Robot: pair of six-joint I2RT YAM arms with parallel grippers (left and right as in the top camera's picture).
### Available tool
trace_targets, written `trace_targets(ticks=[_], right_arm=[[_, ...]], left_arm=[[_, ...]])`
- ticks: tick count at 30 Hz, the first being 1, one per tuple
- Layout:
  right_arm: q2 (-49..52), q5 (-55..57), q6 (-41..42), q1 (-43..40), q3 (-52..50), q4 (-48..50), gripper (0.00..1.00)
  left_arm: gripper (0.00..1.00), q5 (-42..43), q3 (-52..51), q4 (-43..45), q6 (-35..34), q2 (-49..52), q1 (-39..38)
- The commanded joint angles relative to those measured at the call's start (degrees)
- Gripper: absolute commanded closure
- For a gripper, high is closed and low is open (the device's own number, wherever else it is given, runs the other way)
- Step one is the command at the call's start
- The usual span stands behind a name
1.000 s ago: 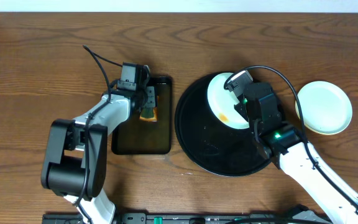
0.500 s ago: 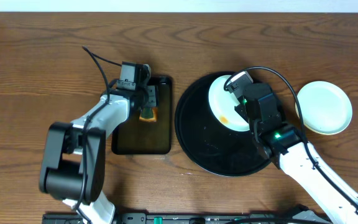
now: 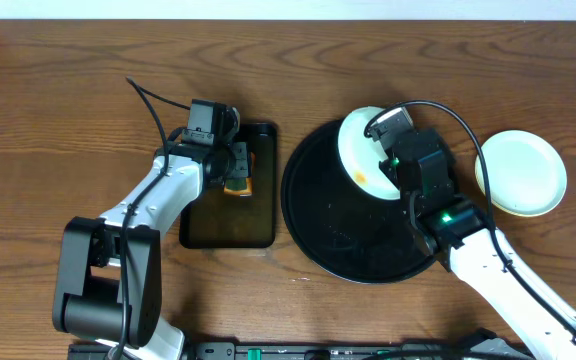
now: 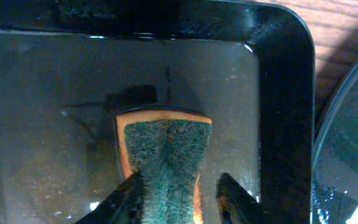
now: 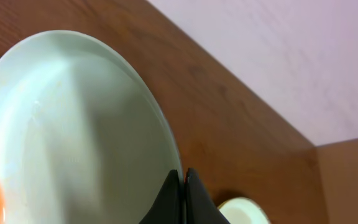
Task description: Clean dirty plates on tray and stack at the side
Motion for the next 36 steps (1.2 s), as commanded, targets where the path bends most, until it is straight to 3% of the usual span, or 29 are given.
trace_targets(ticks=[1, 3, 12, 19, 26, 31, 36], right_arm=[[-0.7, 0.9, 6.8, -0.7, 0.6, -2.2, 0.99], [-0.7, 0.7, 7.4, -1.1, 0.6, -4.2, 0.99], [-0.7, 0.7, 7.4, -1.1, 0.6, -5.2, 0.99], [-0.7, 0.7, 7.4, -1.1, 0.6, -5.3, 0.99], [-0.7, 0.7, 7.5, -1.1, 0.6, -5.2, 0.99], [-0.7, 0.8, 8.7, -1.3, 0.6, -5.0, 0.99], [-0.7, 0.8, 8.6, -1.6, 0.6, -2.1, 0.99]], left_arm=[[0.73, 0.0, 0.1, -0.1, -0.3, 0.3, 0.0], [0.85, 0.0, -0.7, 0.9, -0.3, 1.3, -0.1], [0.83, -8.7, -2.3, 3.2, -0.3, 6.9, -0.1], [0.83, -9.2, -2.0, 4.0, -0.7, 8.8, -0.1], [0.58, -9.0, -0.4, 3.8, -0.7, 1.3, -0.1], [0.57, -9.0, -0.4, 2.3, -4.1, -6.0, -0.1], [0.57, -8.9, -0.9, 0.9, -5.7, -6.1, -0.7]])
